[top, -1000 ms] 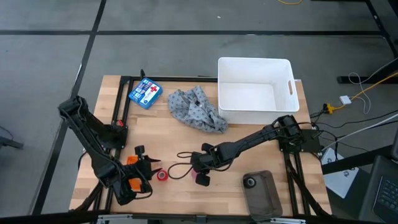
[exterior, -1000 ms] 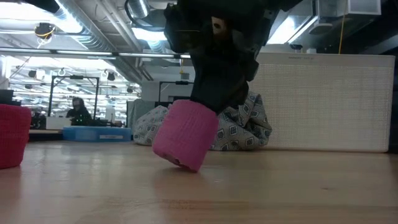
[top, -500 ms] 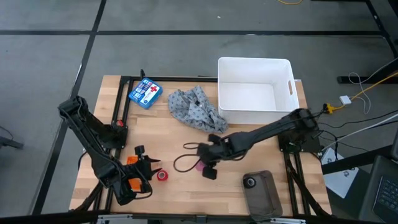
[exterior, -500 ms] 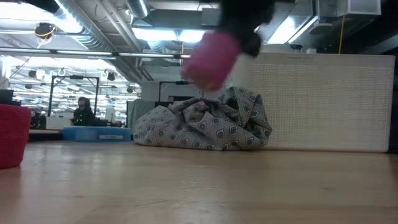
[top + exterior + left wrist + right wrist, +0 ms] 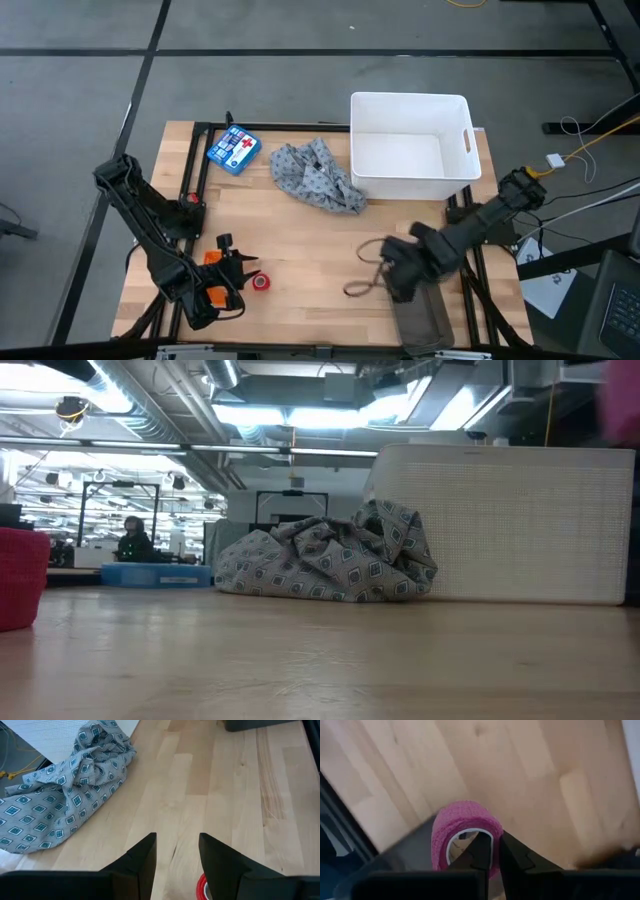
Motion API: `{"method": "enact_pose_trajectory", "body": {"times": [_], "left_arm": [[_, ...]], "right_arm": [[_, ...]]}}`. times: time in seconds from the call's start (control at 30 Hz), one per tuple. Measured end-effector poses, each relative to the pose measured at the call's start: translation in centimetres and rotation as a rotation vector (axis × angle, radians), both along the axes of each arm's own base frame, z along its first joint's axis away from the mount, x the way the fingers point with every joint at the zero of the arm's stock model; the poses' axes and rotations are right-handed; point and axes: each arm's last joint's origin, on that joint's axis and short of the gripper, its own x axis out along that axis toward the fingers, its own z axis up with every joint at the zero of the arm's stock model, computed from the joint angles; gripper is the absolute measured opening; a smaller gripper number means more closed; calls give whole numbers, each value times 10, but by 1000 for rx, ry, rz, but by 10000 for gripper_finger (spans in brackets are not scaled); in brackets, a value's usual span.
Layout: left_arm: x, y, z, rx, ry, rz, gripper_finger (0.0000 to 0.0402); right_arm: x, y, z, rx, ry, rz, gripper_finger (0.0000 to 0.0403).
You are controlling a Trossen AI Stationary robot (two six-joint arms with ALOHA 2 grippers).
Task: Pick & place medical supplies in basket/bin
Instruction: Put the pink bandage into the black bin
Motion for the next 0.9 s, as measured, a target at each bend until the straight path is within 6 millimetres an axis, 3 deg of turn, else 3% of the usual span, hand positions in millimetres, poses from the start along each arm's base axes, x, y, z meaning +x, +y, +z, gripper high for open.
{"method": "enact_pose_trajectory", "body": {"times": [0.3,0.47,0.9], "left_arm": [[0,0,0,0,0,-1,143],[0,0,0,1,1,-1,143],[0,0,0,2,2,-1,143]], "right_arm": [[-40,54,-12,-25,-13,-93,25],[-50,71,-22,-65,-30,-135,23],[-70,60,-94,-121,191,-212,22]]}}
